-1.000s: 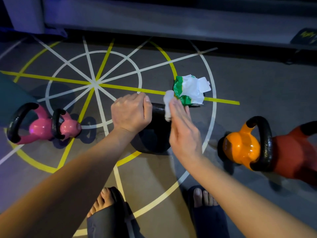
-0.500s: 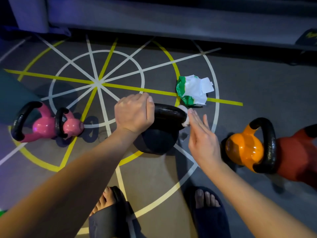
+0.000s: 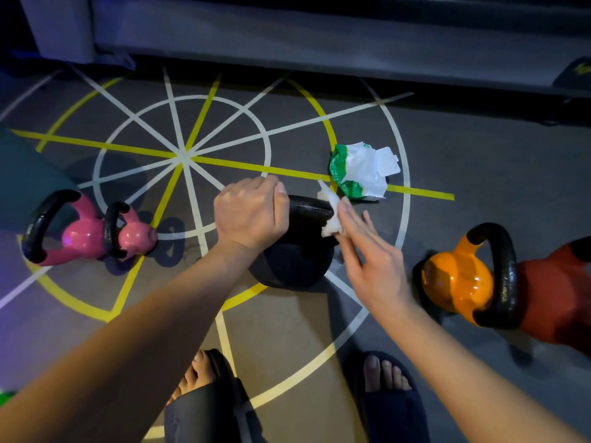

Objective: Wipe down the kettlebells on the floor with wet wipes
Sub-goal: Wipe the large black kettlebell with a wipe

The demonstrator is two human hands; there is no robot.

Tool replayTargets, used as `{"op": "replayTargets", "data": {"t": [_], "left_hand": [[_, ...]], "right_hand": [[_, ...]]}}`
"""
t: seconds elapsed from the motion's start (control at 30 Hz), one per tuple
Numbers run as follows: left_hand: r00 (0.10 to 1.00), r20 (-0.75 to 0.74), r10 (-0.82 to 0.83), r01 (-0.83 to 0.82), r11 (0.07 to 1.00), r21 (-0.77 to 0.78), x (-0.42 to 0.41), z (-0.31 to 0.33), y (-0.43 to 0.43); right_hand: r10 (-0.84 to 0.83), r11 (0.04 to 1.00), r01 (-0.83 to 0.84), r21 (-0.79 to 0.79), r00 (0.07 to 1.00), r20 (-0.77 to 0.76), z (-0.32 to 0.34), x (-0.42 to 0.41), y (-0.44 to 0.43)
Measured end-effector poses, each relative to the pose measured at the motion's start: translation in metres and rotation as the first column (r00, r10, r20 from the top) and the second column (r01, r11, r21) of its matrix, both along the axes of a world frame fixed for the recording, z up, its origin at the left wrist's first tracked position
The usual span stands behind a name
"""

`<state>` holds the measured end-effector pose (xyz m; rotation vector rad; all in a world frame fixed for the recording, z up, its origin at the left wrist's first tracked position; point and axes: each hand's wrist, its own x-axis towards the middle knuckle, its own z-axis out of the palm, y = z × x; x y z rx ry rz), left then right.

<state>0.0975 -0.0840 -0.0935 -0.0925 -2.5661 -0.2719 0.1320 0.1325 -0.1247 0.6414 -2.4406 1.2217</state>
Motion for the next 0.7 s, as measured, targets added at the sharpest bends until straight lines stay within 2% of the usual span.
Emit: {"op": "replayTargets", "data": {"t": [0.2, 0.33, 0.43, 0.47, 0.57, 0.63, 0.7], "left_hand": [[0.995, 0.102, -0.016, 0.008, 0.997, 0.079, 0.004, 0.007, 0.0], [0.951, 0.284, -0.125, 0.028, 0.947, 0.321, 0.007, 0.021, -0.008], [0.937, 0.27, -0.223, 0.046, 0.843, 0.536, 0.006, 0.028, -0.016], [0.94, 0.26, -0.222, 0.046, 0.836, 0.547, 0.003, 0.028, -0.018], [0.961, 0.257, -0.1, -0.028, 0.892, 0.452, -0.003, 0.021, -0.029], [0.951, 0.301, -0.069, -0.121, 0.814, 0.568, -0.005, 0.014, -0.037], [0.926, 0.354, -0.135, -0.162, 0.705, 0.691, -0.007, 0.005, -0.04]], "right_hand": [[0.091, 0.994, -0.099, 0.049, 0.987, 0.136, 0.028, -0.013, 0.005], [0.175, 0.981, -0.185, 0.049, 0.97, 0.171, 0.034, -0.015, 0.02], [0.166, 0.984, -0.151, -0.092, 0.968, 0.189, 0.034, -0.022, 0.018], [0.161, 0.98, -0.135, -0.144, 0.968, 0.191, 0.033, -0.023, 0.016], [0.14, 0.969, -0.102, -0.224, 0.977, 0.159, 0.029, -0.021, 0.007], [0.141, 0.972, -0.119, -0.203, 0.985, 0.097, 0.029, -0.022, -0.01], [0.148, 0.98, -0.147, -0.131, 0.989, 0.002, 0.033, -0.029, -0.037]]}}
